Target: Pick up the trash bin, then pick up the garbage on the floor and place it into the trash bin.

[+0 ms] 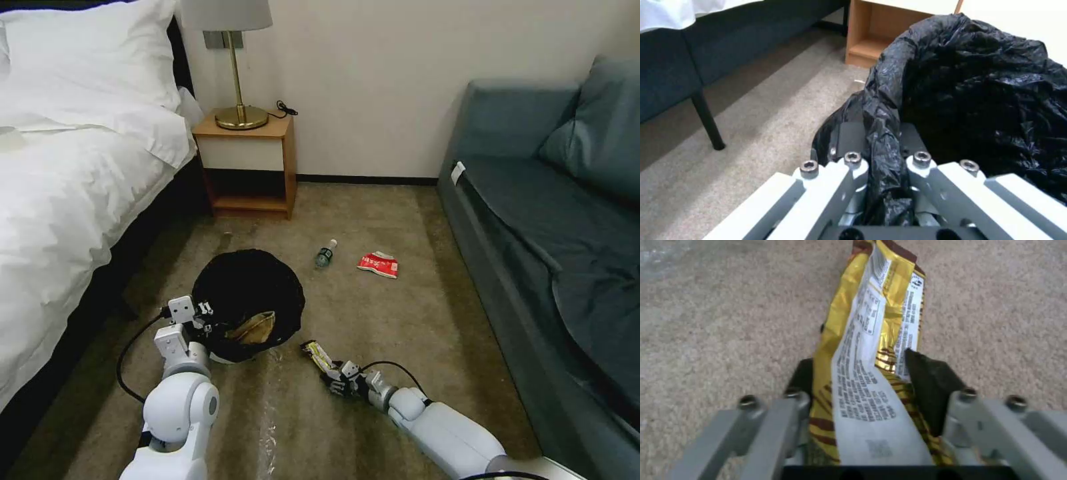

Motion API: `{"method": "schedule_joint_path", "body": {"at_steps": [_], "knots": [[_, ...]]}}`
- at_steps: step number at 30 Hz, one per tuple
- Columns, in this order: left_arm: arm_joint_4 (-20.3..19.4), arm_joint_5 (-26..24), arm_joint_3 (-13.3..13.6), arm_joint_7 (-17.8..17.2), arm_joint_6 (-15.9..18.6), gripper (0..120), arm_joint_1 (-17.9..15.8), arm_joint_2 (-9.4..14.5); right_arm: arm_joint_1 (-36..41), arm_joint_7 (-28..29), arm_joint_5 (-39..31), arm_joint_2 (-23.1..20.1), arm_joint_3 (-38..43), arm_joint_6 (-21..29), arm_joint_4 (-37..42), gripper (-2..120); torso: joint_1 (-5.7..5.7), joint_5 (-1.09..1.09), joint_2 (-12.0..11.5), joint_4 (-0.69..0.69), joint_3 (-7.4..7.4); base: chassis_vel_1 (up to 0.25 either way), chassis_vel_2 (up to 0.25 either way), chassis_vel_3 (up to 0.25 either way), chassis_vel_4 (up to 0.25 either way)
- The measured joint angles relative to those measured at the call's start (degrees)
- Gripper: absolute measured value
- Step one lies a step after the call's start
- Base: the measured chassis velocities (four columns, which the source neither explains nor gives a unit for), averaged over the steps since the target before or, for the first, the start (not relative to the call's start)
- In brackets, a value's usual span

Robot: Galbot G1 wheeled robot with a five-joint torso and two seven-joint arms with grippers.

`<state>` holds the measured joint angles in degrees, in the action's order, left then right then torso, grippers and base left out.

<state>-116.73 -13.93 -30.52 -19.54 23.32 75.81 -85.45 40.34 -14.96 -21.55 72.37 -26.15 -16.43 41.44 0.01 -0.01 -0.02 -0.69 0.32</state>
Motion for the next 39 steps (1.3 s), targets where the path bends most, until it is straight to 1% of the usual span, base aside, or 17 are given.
{"method": "schedule_joint_path", "body": {"at_steps": [3,4,5,6,7,8,9,10,12,19,22,28,31,33,34,38,39], "knots": [[0.02,-0.01,-0.01,0.00,0.00,5,-0.07,0.02,-0.05,0.08,-0.04,0.10,0.06,-0.08,-0.03,36,0.00,0.00,0.00,0.00,0.00,0.000,0.000,0.000,0.000],[0.10,-0.04,-0.01,0.00,0.01,5,-0.17,0.03,-0.10,0.21,-0.07,0.26,0.12,-0.23,-0.12,28,0.00,0.00,0.00,0.00,0.00,0.000,0.000,0.000,0.000],[0.10,-0.04,-0.01,0.00,0.01,5,-0.17,0.03,-0.10,0.21,-0.07,0.26,0.12,-0.23,-0.12,28,0.00,0.00,0.00,0.00,0.00,0.000,0.000,0.000,0.000],[0.28,-0.06,-0.02,0.00,0.01,5,-0.25,0.03,-0.11,0.29,-0.08,0.43,0.25,-0.39,-0.23,21,0.00,0.00,0.00,0.00,0.00,0.000,0.000,0.000,0.000],[0.30,-0.07,-0.02,0.00,0.01,5,-0.26,0.03,-0.11,0.30,-0.09,0.45,0.28,-0.41,-0.23,20,0.00,0.00,0.00,0.00,0.00,0.000,0.000,0.000,0.000],[0.40,-0.09,-0.02,0.00,0.01,5,-0.30,0.05,-0.14,0.37,-0.10,0.54,0.48,-0.55,-0.27,13,0.00,0.00,0.00,0.00,0.00,0.000,0.000,0.000,0.000],[0.40,-0.09,-0.02,0.00,0.01,5,-0.30,0.05,-0.14,0.37,-0.10,0.54,0.48,-0.55,-0.27,13,0.00,0.00,0.00,0.00,0.00,0.000,0.000,0.000,0.000],[0.49,-0.11,-0.03,0.00,0.01,5,-0.34,0.06,-0.17,0.42,-0.12,0.55,0.61,-0.62,-0.27,6,0.00,0.00,0.00,0.00,0.00,0.000,0.000,0.000,0.000],[0.66,-0.13,-0.04,0.00,0.01,5,-0.39,0.06,-0.23,0.47,-0.12,0.54,1.02,-0.76,-0.18,0,0.00,0.00,0.00,0.00,0.00,0.000,0.000,0.000,0.000],[0.85,-0.21,-0.09,0.00,-0.07,5,-0.57,0.06,0.10,1.54,-0.26,-0.08,2.93,-0.92,1.73,0,0.00,0.00,-0.01,0.00,0.00,0.000,0.000,0.000,0.000],[1.01,-0.29,-0.17,0.01,-0.13,5,-0.66,0.17,1.24,2.28,-0.38,-1.02,5.34,-0.92,4.48,0,0.00,0.00,-0.01,0.00,0.00,0.000,0.000,0.000,0.000],[1.17,-0.44,-0.09,0.03,-0.15,5,-0.70,0.24,1.78,3.80,-1.19,-0.91,8.94,-0.92,6.33,0,0.00,0.00,-0.01,-0.01,0.00,0.000,0.000,0.000,0.000],[1.81,-0.64,0.08,0.11,-0.41,5,-0.87,0.29,1.05,6.14,-3.97,-0.68,14.13,-0.04,11.41,0,0.00,0.00,-0.01,0.00,0.00,0.000,0.000,0.000,0.000],[2.00,-0.67,0.14,0.13,-0.53,5,-0.94,0.28,0.77,6.87,-4.70,-0.64,15.00,0.33,12.79,0,0.00,0.00,-0.01,0.00,0.00,0.000,0.000,0.000,0.000],[2.38,-0.68,0.34,0.14,-0.78,5,-1.18,0.15,0.07,8.36,-5.91,-0.55,16.70,1.05,15.75,0,0.00,0.00,-0.01,0.00,0.00,0.000,0.000,0.000,0.000],[2.68,-0.68,0.76,0.18,-0.87,5,-1.47,-0.08,-0.91,10.09,-6.86,-0.62,17.92,1.73,19.85,0,0.00,0.00,-0.01,0.01,0.00,0.000,0.000,0.000,0.000],[2.75,-0.68,0.88,0.19,-0.89,5,-1.63,-0.11,-1.38,10.82,-7.36,-1.05,18.07,2.23,22.84,0,0.00,0.00,-0.01,0.00,0.00,0.000,0.000,0.000,0.000]]}}
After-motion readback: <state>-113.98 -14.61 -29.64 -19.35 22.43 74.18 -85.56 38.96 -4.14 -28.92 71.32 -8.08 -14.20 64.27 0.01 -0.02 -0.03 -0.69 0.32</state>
